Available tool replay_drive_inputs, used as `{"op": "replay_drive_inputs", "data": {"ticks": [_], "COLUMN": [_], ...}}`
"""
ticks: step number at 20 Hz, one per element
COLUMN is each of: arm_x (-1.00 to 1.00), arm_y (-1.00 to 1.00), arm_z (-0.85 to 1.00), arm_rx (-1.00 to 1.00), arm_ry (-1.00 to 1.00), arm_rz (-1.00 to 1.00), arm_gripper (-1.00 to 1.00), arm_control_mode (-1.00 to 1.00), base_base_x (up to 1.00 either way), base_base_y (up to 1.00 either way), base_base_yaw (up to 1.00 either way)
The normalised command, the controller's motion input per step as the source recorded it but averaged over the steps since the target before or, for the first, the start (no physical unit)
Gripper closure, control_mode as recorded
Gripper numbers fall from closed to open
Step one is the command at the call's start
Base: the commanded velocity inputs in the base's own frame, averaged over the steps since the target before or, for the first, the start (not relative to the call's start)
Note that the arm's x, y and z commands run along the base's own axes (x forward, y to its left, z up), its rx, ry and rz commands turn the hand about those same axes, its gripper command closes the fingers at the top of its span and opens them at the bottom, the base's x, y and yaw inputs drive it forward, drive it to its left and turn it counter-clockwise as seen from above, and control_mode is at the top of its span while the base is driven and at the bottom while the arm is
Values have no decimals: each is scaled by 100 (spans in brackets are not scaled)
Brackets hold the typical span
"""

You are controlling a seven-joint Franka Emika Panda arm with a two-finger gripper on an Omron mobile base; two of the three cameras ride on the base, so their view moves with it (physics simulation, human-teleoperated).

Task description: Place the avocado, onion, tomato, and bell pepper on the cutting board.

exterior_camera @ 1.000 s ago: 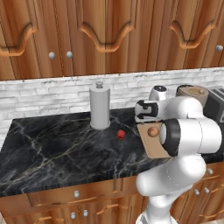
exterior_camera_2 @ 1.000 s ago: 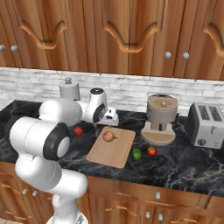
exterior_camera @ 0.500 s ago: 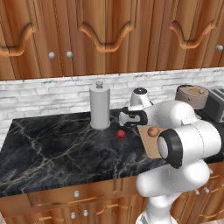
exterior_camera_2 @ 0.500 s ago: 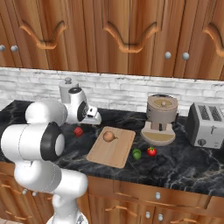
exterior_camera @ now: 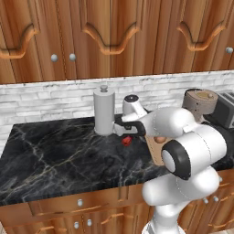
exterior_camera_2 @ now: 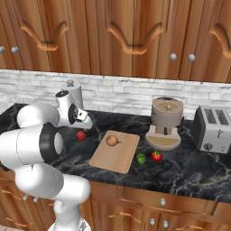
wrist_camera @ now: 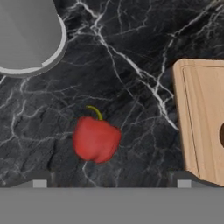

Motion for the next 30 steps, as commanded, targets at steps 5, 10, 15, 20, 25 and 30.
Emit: {"op": "replay_drive_inputs", "data": {"ticks": [5,10,15,20,25,30], "arm_x": [5,9,5,10,23,13], "arm_y": [16,6,-7,-1,0,-1], "arm_z": [-17,-23,-24,-24,-20,-21], "arm_rx": [-2,-2,0,0,0,0], "arm_ry": [0,0,0,0,1,1], "arm_rz": [-8,-8,-7,-4,-2,-1], "arm_gripper": [-100,-100,-100,-100,-100,-100], "arm_control_mode": [-100,-100,-100,-100,-100,-100], "base_base_x": [0,0,0,0,0,0], "base_base_y": [0,0,0,0,0,0], "base_base_yaw": [0,0,0,0,0,0]}}
